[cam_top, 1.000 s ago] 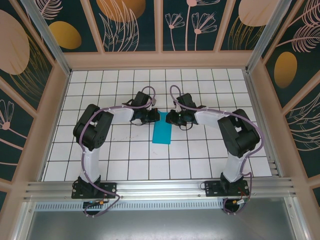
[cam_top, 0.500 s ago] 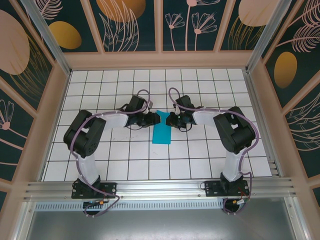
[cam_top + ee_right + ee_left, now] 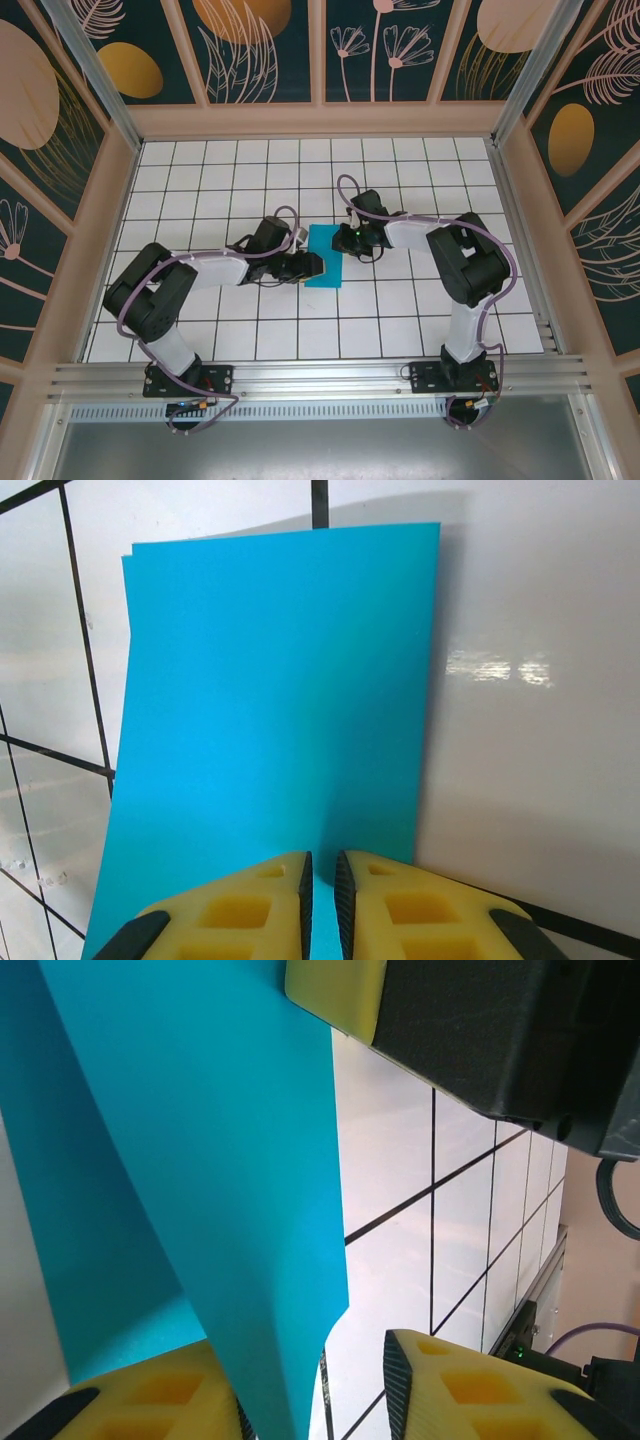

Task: Fold a paper plane with a square sheet of paper (pick it up from the middle)
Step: Fold the triangle a second time at the center of the table.

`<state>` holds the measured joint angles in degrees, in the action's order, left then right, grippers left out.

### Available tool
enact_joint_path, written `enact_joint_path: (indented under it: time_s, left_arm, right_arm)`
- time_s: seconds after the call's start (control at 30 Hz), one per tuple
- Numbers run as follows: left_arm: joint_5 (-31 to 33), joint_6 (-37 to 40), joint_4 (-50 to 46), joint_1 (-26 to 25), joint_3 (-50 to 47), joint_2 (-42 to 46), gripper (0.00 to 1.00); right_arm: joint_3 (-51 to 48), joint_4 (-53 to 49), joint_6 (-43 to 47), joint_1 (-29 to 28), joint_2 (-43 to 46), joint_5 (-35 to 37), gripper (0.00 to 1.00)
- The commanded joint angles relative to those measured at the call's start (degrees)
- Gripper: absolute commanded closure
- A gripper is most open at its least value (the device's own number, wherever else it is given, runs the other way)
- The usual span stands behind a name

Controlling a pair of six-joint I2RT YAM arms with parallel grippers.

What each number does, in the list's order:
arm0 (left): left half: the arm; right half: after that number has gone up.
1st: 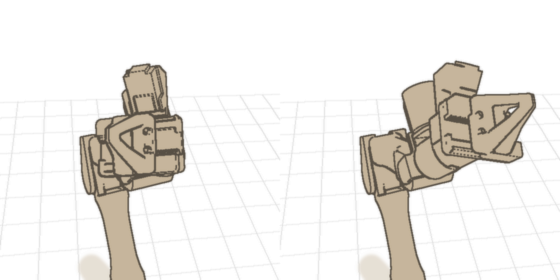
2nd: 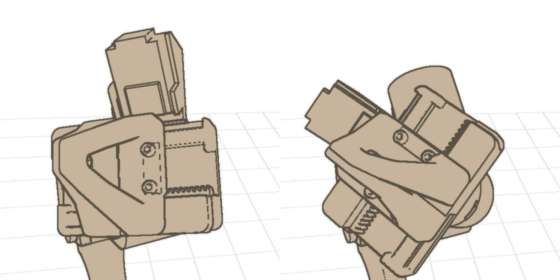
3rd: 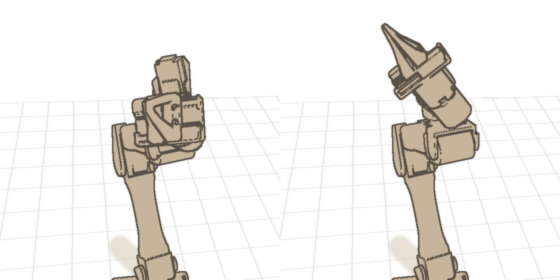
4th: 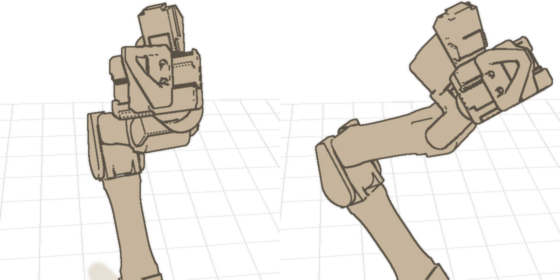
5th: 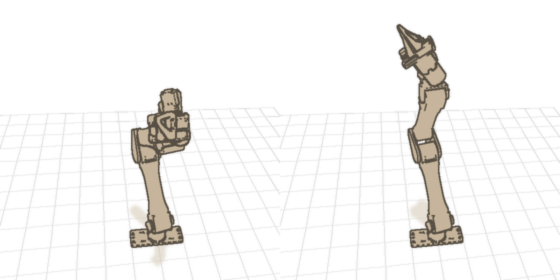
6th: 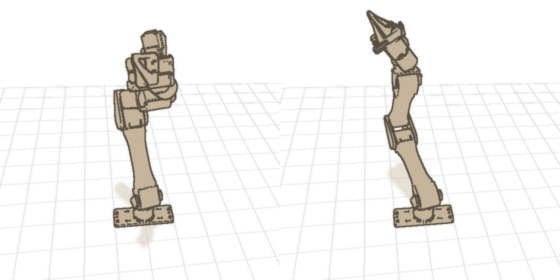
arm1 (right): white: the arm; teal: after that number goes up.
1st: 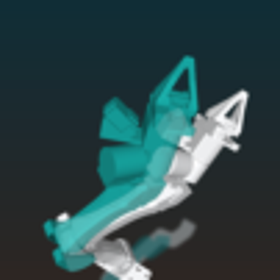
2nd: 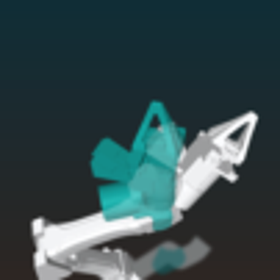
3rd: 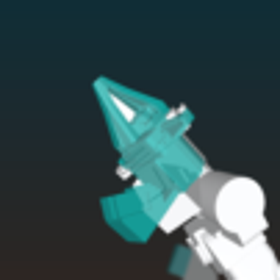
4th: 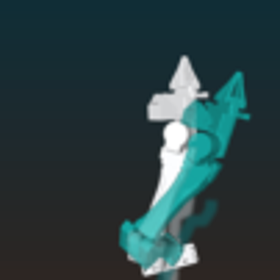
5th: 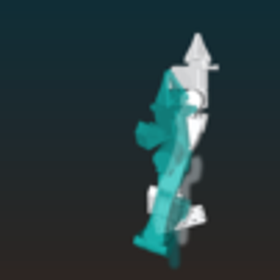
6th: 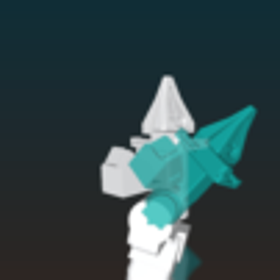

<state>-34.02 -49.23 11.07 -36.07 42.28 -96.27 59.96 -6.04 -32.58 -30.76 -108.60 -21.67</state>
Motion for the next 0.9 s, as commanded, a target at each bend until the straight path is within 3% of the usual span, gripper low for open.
enact_joint_path:
  time_s: [0.0, 0.23, 0.57, 0.87]
  left_arm:
    - [0.0, -1.31, 2.2, -0.14, -0.67, 1.9, 0.62]
    - [-0.97, -1.58, 4.96, -0.14, 2.0, 0.38, 0.62]
    - [-1.08, -2.34, 8.47, -0.19, 5.79, -5.14, 0.46]
    - [0.97, -1.67, 7.63, -0.15, 6.1, -6.91, 0.46]
  right_arm:
    - [0.33, -3.2, -1.0, -0.17, -2.82, 3.3, 0.82]
    - [0.53, -3.26, -1.0, -0.09, -3.12, 2.17, 0.82]
    - [-0.07, -1.93, -1.22, 1.02, -2.49, -2.51, 0.8]
    - [-2.59, 2.55, -0.56, 3.89, 5.25, -7.03, 0.68]
